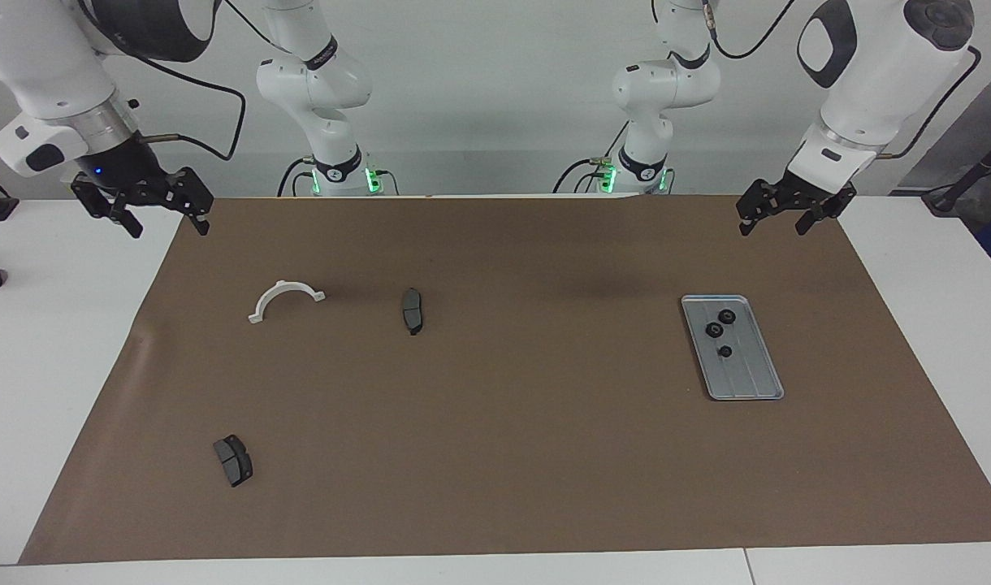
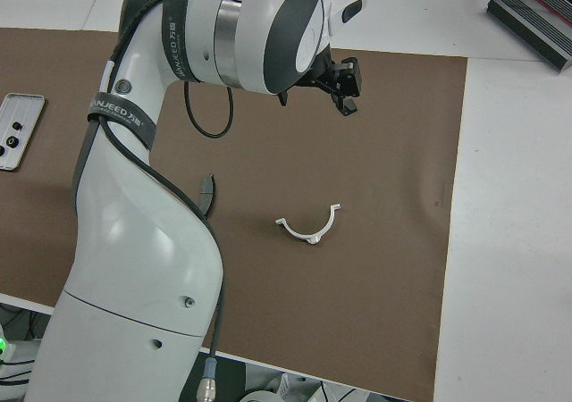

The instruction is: Pick bearing gear from pile to tray

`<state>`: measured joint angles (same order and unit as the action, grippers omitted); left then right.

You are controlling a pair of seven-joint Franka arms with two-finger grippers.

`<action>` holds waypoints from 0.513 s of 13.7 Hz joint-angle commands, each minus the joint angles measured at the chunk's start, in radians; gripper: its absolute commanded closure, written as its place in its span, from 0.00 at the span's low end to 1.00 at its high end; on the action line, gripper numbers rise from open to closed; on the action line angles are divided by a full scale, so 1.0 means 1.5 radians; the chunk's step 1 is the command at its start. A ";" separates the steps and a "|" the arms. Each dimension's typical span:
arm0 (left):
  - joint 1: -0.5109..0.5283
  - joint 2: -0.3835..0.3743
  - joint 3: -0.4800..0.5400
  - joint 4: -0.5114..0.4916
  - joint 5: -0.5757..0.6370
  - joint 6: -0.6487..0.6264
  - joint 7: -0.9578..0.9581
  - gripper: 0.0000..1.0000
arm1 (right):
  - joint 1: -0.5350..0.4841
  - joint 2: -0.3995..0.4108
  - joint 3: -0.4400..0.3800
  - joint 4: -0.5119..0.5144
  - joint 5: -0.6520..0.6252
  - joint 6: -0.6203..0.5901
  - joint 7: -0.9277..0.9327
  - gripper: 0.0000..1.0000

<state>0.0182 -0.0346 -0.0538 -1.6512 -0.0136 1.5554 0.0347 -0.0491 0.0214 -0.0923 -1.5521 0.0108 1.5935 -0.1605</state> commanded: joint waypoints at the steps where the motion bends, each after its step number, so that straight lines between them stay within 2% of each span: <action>1: -0.027 0.026 0.023 0.074 -0.002 -0.074 0.034 0.00 | 0.000 -0.009 -0.002 -0.013 0.001 0.006 -0.015 0.00; 3: -0.051 0.020 0.026 0.064 -0.004 -0.061 0.033 0.00 | 0.000 -0.009 -0.002 -0.013 0.001 0.006 -0.015 0.00; 7: -0.051 0.014 0.027 0.058 -0.004 -0.060 0.036 0.00 | 0.000 -0.009 -0.001 -0.013 0.001 0.006 -0.015 0.00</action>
<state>-0.0351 -0.0215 -0.0375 -1.5841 -0.0137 1.4881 0.0703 -0.0491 0.0214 -0.0923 -1.5522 0.0108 1.5935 -0.1605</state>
